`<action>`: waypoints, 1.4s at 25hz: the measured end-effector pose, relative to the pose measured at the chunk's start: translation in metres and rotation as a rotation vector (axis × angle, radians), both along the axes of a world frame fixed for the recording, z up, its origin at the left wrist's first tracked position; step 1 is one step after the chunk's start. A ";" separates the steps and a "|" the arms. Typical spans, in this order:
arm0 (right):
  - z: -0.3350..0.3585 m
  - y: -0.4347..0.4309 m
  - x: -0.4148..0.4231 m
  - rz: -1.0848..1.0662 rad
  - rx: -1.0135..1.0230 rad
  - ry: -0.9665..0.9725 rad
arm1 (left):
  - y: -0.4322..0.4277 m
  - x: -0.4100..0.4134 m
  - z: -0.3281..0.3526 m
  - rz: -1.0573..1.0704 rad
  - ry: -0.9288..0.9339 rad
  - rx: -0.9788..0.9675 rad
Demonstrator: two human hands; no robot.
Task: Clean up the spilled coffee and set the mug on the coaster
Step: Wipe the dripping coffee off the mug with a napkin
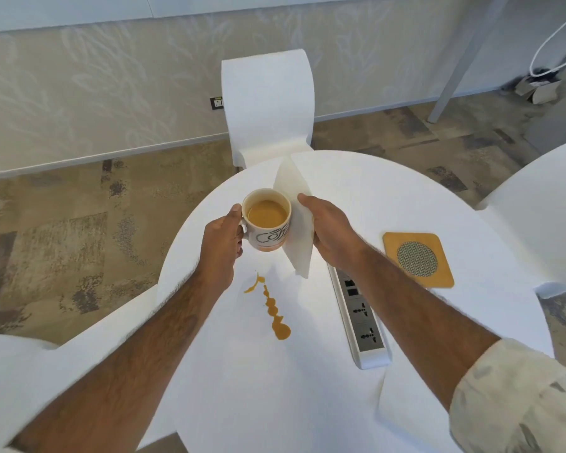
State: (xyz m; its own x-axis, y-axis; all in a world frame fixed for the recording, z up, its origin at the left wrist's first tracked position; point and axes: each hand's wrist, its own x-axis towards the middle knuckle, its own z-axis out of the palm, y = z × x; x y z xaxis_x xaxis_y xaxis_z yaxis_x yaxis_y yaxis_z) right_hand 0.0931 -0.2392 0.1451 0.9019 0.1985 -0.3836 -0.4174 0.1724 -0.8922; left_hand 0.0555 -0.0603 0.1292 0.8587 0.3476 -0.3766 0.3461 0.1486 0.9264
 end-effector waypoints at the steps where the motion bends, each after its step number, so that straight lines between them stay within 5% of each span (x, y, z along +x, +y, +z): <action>1: -0.013 0.004 0.009 -0.003 -0.011 0.007 | 0.004 0.010 -0.015 -0.001 0.016 0.013; 8: -0.098 0.020 0.056 -0.059 -0.043 0.056 | 0.027 0.068 -0.099 -0.066 -0.009 -0.029; 22: -0.136 0.035 0.069 -0.011 -0.113 0.113 | 0.043 0.079 -0.147 -0.101 0.001 -0.096; 32: -0.123 -0.004 0.062 -0.192 -0.175 -0.034 | 0.044 0.073 -0.147 -0.124 0.006 -0.122; 35: -0.109 -0.025 0.053 -0.168 -0.402 -0.190 | 0.043 0.071 -0.146 -0.123 0.001 -0.124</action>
State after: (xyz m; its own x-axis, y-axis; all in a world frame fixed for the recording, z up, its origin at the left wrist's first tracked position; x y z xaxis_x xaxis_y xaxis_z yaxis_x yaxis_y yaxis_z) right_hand 0.1458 -0.2638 0.0361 0.9704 -0.0869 -0.2254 -0.2365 -0.1506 -0.9599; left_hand 0.1269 -0.0173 -0.0172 0.8914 0.1908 -0.4110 0.3699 0.2177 0.9032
